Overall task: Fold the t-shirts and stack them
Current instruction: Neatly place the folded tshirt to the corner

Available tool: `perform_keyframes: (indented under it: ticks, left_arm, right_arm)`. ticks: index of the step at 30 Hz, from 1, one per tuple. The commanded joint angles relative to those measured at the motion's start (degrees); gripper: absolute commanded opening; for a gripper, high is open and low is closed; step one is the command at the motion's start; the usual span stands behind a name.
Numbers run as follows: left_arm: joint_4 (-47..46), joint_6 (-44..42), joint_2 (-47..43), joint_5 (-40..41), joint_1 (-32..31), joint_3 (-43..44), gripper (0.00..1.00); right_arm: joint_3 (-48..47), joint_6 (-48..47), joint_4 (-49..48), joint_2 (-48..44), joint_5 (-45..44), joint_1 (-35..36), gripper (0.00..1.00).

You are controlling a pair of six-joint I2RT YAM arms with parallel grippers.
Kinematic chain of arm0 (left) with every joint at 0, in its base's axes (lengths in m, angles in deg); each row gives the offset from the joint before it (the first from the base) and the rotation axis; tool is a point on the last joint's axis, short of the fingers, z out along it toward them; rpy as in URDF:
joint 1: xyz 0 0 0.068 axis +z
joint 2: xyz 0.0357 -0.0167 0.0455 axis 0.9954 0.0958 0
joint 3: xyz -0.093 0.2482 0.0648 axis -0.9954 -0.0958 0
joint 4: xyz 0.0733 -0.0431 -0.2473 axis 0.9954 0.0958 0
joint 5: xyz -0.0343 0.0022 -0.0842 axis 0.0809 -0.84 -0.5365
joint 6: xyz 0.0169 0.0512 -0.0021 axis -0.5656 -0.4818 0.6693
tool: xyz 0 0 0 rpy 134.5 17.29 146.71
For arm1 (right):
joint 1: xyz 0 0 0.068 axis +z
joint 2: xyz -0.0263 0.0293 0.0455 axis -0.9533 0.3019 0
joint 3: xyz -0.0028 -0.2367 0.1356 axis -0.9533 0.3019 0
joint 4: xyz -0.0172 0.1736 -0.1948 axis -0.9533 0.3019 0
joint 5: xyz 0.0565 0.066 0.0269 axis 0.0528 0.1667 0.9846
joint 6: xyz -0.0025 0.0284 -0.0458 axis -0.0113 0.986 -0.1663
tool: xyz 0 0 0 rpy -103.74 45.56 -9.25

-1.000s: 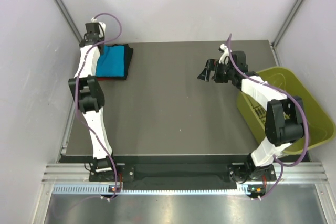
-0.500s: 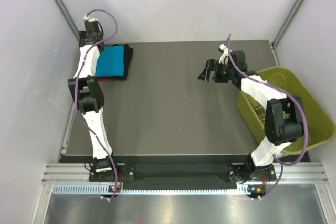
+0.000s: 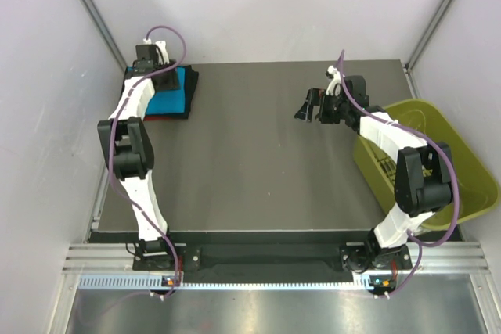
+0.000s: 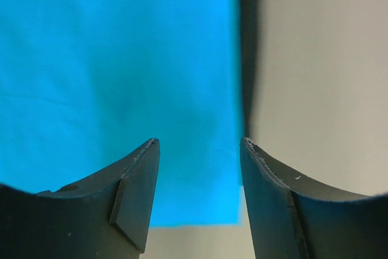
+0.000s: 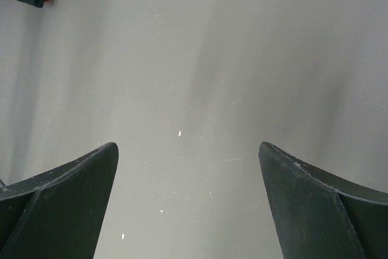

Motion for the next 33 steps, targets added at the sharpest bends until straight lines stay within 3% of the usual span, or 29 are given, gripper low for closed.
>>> perform_keyframes:
  ticks: [1,8,12,15,17,18,19,20,25,33]
  left_arm:
    - [-5.19,4.45,-8.64,-6.94,-0.93,-2.14,0.61]
    - [-3.95,9.11,-18.49,-15.89,-7.49,-11.09,0.60]
    - [-7.37,13.77,-26.92,-23.20,-15.85,-18.21,0.60]
    - [-9.40,15.61,-33.34,-23.56,-23.85,-23.05,0.60]
    - [-11.24,16.84,-37.82,-23.39,-27.55,-27.18,0.68]
    - [-11.77,17.63,-39.23,-23.30,-28.34,-28.50,0.73]
    - [-12.39,18.25,-42.37,-22.52,-29.05,-31.55,0.94]
    - [-13.61,18.78,-44.06,-21.73,-29.14,-33.15,0.99]
    - [-13.18,19.40,-54.59,-12.50,-29.14,-42.89,0.99]
    - [-17.14,20.01,-65.16,-15.83,-29.14,-51.71,0.99]
  right_arm:
    - [-1.50,-0.11,-2.61,-1.17,1.03,-0.01,1.00]
    - [-4.57,-0.29,4.49,-3.89,0.41,-0.01,1.00]
    - [-5.37,2.25,10.12,-14.06,-0.20,0.16,1.00]
    - [-2.14,5.15,9.95,-21.70,2.25,0.25,0.99]
    - [-0.54,5.08,12.40,-27.15,1.82,0.16,1.00]
    - [1.38,4.46,13.37,-29.10,0.34,0.16,1.00]
    - [2.27,4.20,15.73,-31.21,-0.81,0.16,1.00]
    - [2.89,3.76,17.06,-33.06,-2.12,0.25,1.00]
    - [5.00,-0.64,24.62,-43.97,-8.37,0.16,1.00]
    - [5.97,-1.08,27.01,-49.16,-13.12,0.25,1.00]
